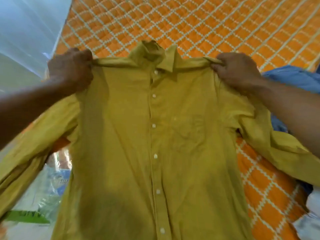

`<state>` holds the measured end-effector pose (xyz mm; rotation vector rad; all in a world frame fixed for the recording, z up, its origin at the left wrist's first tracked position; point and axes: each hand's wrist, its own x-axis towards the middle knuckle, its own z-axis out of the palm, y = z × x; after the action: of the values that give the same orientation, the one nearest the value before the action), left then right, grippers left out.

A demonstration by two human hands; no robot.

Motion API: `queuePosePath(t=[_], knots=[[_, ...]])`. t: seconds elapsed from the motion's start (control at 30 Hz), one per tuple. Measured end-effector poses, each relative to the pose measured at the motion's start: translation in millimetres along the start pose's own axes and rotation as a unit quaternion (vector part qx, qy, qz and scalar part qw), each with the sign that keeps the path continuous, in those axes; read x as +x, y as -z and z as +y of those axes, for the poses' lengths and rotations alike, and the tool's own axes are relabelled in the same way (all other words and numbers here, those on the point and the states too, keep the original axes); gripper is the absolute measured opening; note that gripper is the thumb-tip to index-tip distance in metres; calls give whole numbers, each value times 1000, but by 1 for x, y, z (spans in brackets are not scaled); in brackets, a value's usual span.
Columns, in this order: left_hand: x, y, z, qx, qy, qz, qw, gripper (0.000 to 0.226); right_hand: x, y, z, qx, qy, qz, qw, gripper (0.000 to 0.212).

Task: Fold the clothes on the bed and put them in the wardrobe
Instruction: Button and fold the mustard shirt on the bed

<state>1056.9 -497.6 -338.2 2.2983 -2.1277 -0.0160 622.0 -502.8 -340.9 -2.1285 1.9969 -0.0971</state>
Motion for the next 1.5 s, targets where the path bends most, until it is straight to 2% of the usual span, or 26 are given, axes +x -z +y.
queuePosePath(t=[0.07, 0.1, 0.13, 0.2, 0.3, 0.37, 0.43, 0.53, 0.6, 0.63, 0.7, 0.8, 0.83, 0.9, 0.97, 1.03, 1.13, 1.17, 1.2, 1.27, 1.3, 1.33, 1.37, 1.43, 1.47, 1.5], knots=[[28, 8, -3, 12, 45, 43, 998, 42, 36, 10, -9, -31, -24, 75, 996, 33], [34, 7, -2, 16, 63, 35, 997, 56, 47, 10, -18, -46, -38, 90, 994, 39], [36, 2, 3, 2, 73, 27, 997, 68, 55, 5, -28, -53, -51, 90, 993, 48], [23, -13, 20, -55, 68, 33, 996, 74, 52, -14, -49, -33, -48, 81, 995, 56], [-63, -45, 49, -128, -12, -2, 992, 72, -16, -60, -75, 36, -15, 63, 997, 56], [-150, -66, 55, -138, -10, -75, 988, 74, -95, -92, -78, 42, -15, 31, 998, 58], [-238, -80, 38, -114, 18, -102, 988, 73, -183, -115, -68, 4, -18, 5, 1000, 62], [-332, -77, -12, -84, 142, -84, 983, 76, -297, -123, -41, -11, -88, 30, 996, 63], [-358, -65, -45, -91, 292, -84, 948, 81, -343, -116, -27, 14, -139, 55, 989, 65], [-369, -58, -56, -91, 341, -89, 931, 85, -361, -111, -20, 35, -160, 56, 985, 67], [-373, -45, -68, -118, 358, -93, 922, 84, -372, -105, -13, 112, -197, 47, 973, 75], [-365, -30, -67, -184, 326, -153, 915, 46, -364, -96, -18, 257, -198, -8, 946, 81], [-362, -27, -65, -176, 318, -167, 916, 33, -361, -95, -22, 284, -176, -39, 942, 78], [-361, -26, -67, -143, 318, -157, 924, 24, -357, -95, -32, 281, -102, -89, 950, 65], [-380, -19, -74, -104, 363, -142, 915, 23, -380, -89, -44, 282, -72, -121, 949, 47], [-414, -16, -90, -79, 433, -149, 886, 25, -427, -88, -53, 275, -64, -178, 943, 44], [-464, -20, -110, -16, 541, -167, 824, 50, -501, -80, -70, 244, -65, -313, 915, 61], [-472, -20, -105, -14, 552, -145, 821, 58, -514, -76, -71, 222, -67, -326, 916, 68], [-472, -19, -95, -34, 542, -112, 832, 62, -517, -72, -71, 217, -85, -318, 919, 73], [-454, -19, -60, -90, 429, -55, 897, 65, -491, -67, -62, 289, -191, -227, 910, 72], [-443, -20, -36, -115, 336, -43, 934, 68, -468, -67, -52, 345, -252, -167, 888, 71], [-430, -24, -11, -130, 233, -44, 963, 71, -441, -67, -42, 417, -314, -95, 848, 69], [-416, -28, 18, -142, 139, -55, 979, 71, -415, -66, -31, 503, -376, -25, 778, 70], [-379, -36, 85, -161, -3, -87, 983, 71, -354, -64, 5, 638, -478, 101, 595, 70], [-358, -40, 121, -154, -58, -101, 981, 72, -324, -59, 24, 668, -500, 141, 533, 63], [-339, -43, 155, -140, -100, -113, 979, 75, -300, -53, 42, 691, -505, 157, 493, 56]])
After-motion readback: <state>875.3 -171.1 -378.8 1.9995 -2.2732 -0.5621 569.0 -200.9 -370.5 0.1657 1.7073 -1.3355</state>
